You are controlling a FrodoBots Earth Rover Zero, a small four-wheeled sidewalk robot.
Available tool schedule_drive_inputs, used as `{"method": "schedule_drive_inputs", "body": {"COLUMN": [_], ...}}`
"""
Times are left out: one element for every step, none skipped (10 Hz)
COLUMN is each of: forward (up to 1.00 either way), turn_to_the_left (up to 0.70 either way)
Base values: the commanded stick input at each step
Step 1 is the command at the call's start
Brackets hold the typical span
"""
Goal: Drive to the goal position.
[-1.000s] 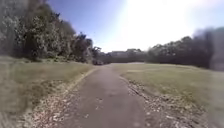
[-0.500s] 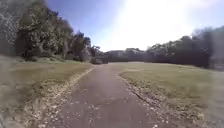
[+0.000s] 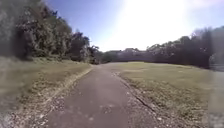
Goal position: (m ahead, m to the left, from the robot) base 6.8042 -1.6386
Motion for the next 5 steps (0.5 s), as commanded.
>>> {"method": "schedule_drive_inputs", "body": {"forward": [0.5, 0.5, 0.5, 0.5, 0.5], "turn_to_the_left": [0.0, 0.0, 0.0, 0.0, 0.0]}}
